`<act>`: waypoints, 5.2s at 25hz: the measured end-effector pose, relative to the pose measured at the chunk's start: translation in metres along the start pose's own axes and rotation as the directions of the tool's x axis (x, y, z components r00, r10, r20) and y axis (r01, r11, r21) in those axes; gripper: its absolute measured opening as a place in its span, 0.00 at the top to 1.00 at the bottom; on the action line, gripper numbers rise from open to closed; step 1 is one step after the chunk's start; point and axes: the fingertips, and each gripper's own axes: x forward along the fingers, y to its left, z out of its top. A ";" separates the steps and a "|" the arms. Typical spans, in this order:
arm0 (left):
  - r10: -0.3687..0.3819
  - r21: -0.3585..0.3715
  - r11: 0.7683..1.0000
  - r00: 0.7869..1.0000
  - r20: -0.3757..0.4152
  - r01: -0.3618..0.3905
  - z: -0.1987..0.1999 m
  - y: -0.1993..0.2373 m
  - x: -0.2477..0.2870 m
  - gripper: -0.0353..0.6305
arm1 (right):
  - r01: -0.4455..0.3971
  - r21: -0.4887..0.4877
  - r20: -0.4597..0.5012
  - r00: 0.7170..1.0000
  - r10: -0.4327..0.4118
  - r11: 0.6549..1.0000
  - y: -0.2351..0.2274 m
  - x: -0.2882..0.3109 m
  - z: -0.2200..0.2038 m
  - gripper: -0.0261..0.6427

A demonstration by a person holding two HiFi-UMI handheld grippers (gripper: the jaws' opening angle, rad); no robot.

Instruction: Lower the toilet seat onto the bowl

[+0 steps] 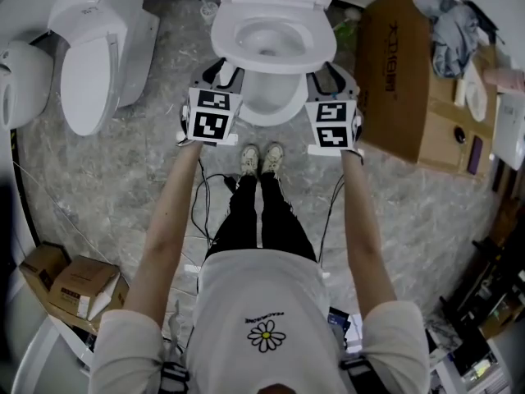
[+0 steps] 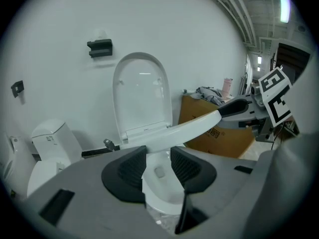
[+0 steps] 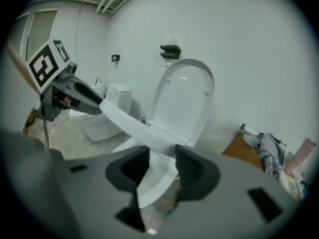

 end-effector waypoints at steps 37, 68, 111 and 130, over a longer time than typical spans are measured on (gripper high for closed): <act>-0.129 0.110 0.971 0.853 -0.506 0.212 -0.224 -0.049 0.041 0.65 | -0.265 0.004 -0.394 0.886 0.245 0.964 0.099 0.026 -0.202 0.67; -0.163 -0.014 0.980 0.755 -0.635 0.199 -0.329 -0.055 0.108 0.65 | -0.278 0.112 -0.464 0.834 0.298 0.954 0.131 0.091 -0.299 0.67; 0.189 -0.141 0.981 0.775 0.603 -0.130 0.180 -0.032 -0.238 0.91 | 0.134 0.157 0.439 0.878 -0.191 0.978 0.023 -0.217 0.152 0.92; 0.198 -0.148 0.980 0.775 0.600 -0.136 0.175 -0.042 -0.238 0.91 | 0.112 0.170 0.445 0.878 -0.177 0.979 0.018 -0.224 0.147 0.92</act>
